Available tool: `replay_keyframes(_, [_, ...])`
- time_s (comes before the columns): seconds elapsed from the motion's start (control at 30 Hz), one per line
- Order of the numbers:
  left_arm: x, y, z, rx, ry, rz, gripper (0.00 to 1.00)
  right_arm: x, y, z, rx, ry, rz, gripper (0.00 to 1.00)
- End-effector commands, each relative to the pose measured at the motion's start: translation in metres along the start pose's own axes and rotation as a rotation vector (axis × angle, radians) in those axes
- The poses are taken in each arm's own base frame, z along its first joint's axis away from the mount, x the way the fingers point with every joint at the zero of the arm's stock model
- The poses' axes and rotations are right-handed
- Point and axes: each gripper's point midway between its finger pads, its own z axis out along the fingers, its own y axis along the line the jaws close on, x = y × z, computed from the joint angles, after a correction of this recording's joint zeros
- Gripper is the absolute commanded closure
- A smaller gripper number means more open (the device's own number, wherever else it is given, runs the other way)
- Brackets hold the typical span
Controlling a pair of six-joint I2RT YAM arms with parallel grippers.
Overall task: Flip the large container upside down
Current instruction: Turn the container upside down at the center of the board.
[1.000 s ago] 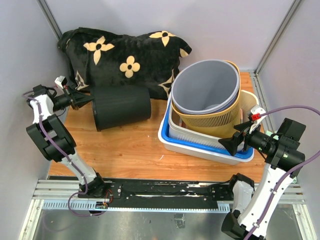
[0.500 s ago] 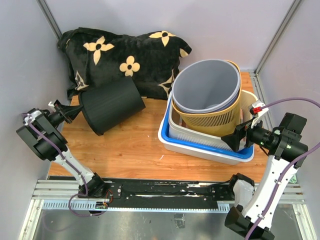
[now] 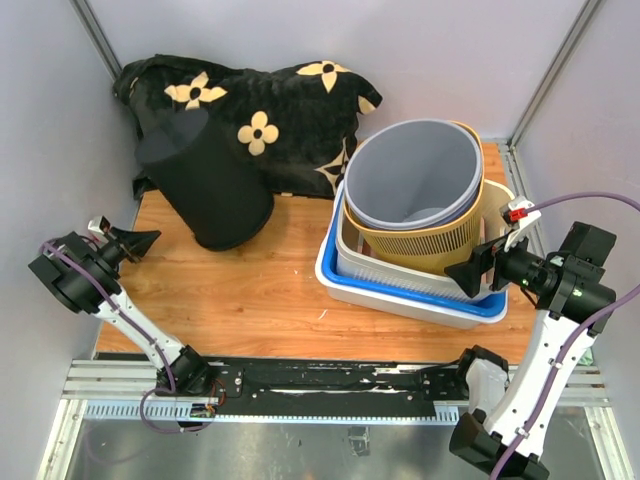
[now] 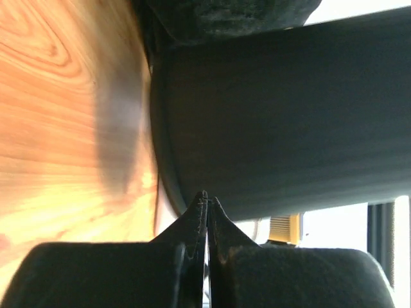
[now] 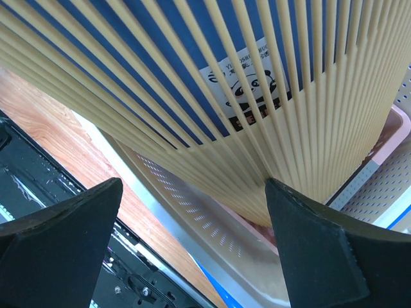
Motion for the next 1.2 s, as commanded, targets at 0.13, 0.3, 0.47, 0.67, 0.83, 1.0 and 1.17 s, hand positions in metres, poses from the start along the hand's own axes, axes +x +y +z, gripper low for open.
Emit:
replay_keyframes(0.13, [0.006, 0.062, -0.067, 0.147, -0.094, -0.389, 1.00, -0.004, -0.003, 0.002, 0.006, -0.019, -0.009, 0.04])
replay_keyframes(0.3, [0.008, 0.046, -0.065, 0.139, -0.086, -0.346, 0.95, -0.005, -0.004, 0.003, -0.001, -0.029, -0.007, 0.05])
replay_keyframes(0.47, [0.024, 0.025, -0.050, 0.119, -0.041, -0.277, 0.66, -0.004, -0.004, 0.004, -0.006, -0.031, -0.007, 0.04])
replay_keyframes(0.67, [0.070, -0.028, 0.010, 0.065, 0.150, 0.129, 0.62, -0.004, 0.000, 0.006, -0.030, -0.050, -0.015, 0.00])
replay_keyframes(0.83, [0.102, -0.097, 0.045, 0.054, 0.227, 0.531, 0.64, -0.004, 0.002, 0.006, -0.030, -0.053, -0.022, 0.00])
replay_keyframes(1.0, [0.112, -0.182, 0.068, 0.059, 0.152, 0.907, 0.65, -0.005, 0.007, 0.006, -0.049, -0.068, -0.022, 0.00])
replay_keyframes(1.17, [0.059, -0.271, 0.089, -0.202, -0.170, 1.416, 0.67, -0.008, 0.007, 0.005, -0.048, -0.072, -0.027, 0.00])
